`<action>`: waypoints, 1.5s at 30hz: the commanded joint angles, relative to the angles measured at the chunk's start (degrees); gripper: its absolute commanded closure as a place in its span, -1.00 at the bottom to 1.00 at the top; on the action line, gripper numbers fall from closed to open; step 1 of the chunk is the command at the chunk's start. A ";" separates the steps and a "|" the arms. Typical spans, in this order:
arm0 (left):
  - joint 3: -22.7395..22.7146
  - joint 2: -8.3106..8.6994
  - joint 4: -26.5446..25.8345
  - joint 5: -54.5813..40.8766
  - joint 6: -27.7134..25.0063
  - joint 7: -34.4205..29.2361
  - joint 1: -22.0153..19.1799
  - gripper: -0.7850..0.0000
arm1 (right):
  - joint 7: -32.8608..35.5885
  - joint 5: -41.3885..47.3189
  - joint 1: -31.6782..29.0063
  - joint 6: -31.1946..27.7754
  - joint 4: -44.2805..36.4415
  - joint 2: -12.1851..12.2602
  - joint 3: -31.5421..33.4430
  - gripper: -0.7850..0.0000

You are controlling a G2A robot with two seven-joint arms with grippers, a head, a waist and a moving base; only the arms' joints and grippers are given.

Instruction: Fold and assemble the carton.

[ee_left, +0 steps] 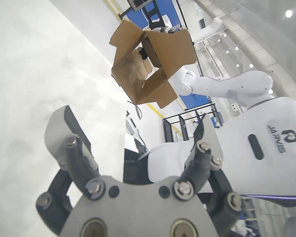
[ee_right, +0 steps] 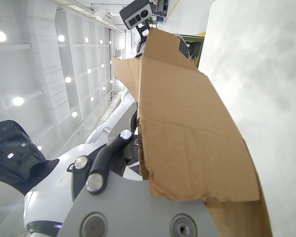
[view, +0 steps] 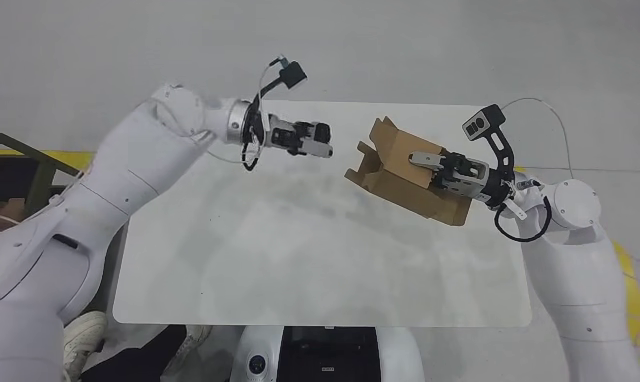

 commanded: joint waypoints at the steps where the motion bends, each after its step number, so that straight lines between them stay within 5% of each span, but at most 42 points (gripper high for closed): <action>1: 1.07 0.19 -0.90 1.60 -4.15 4.26 0.40 -1.00 | 0.00 0.00 0.00 0.00 0.00 0.00 0.00 1.00; 5: 4.51 0.73 -1.74 6.55 -11.55 11.66 -0.81 -1.00 | 0.00 0.00 0.00 0.00 0.00 0.00 0.00 1.00; 34: 4.51 0.73 -1.74 6.55 -11.55 11.66 -0.81 -1.00 | 0.00 0.00 0.00 0.00 0.00 0.00 0.00 1.00; 45: -2.68 0.93 -0.90 23.94 -15.91 28.26 4.09 -1.00 | 0.00 0.00 0.00 0.00 0.00 0.00 0.00 1.00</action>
